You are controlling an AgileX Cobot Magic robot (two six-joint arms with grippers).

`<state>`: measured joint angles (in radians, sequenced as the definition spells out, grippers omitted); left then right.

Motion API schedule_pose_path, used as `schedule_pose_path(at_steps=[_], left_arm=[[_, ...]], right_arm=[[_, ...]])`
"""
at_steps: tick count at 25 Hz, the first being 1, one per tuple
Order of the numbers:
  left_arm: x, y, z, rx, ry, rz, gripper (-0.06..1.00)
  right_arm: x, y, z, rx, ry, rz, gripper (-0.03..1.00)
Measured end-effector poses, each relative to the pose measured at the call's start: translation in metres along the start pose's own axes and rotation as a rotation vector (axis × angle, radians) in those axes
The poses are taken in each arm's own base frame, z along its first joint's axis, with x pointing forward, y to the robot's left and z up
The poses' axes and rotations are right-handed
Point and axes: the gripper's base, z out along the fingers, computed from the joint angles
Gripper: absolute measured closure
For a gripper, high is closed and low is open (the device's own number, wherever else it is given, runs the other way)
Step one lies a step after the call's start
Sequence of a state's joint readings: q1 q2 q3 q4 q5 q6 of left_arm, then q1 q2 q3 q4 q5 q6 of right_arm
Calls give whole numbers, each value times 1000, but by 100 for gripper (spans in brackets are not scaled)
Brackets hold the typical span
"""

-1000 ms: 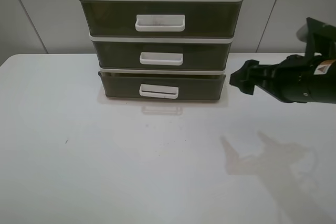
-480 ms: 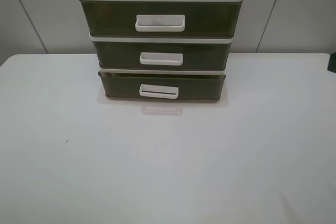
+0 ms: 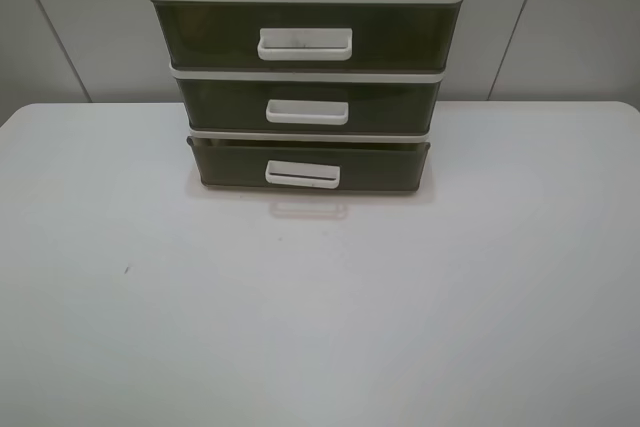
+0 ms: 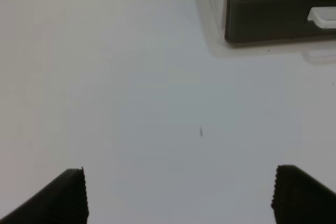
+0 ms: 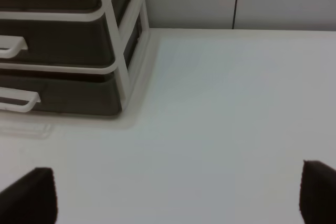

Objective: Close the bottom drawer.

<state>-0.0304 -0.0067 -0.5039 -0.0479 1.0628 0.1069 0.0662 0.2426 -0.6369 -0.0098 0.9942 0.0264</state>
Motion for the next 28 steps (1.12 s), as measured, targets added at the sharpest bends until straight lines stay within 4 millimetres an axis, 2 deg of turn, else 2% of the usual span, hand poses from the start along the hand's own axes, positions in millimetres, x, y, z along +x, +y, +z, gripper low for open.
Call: schedule_pose_path(at_steps=[5, 9, 13, 28], left_arm=[[0, 0, 0, 0, 0, 0, 23], [0, 0, 0, 0, 0, 0, 23], [0, 0, 0, 0, 0, 0, 23], [0, 0, 0, 0, 0, 0, 23]], right_arm=[[29, -1, -2, 0, -27, 0, 16], [44, -1, -6, 2, -22, 0, 16], [48, -1, -11, 1, -63, 0, 16], [48, -1, -11, 1, -63, 0, 16]])
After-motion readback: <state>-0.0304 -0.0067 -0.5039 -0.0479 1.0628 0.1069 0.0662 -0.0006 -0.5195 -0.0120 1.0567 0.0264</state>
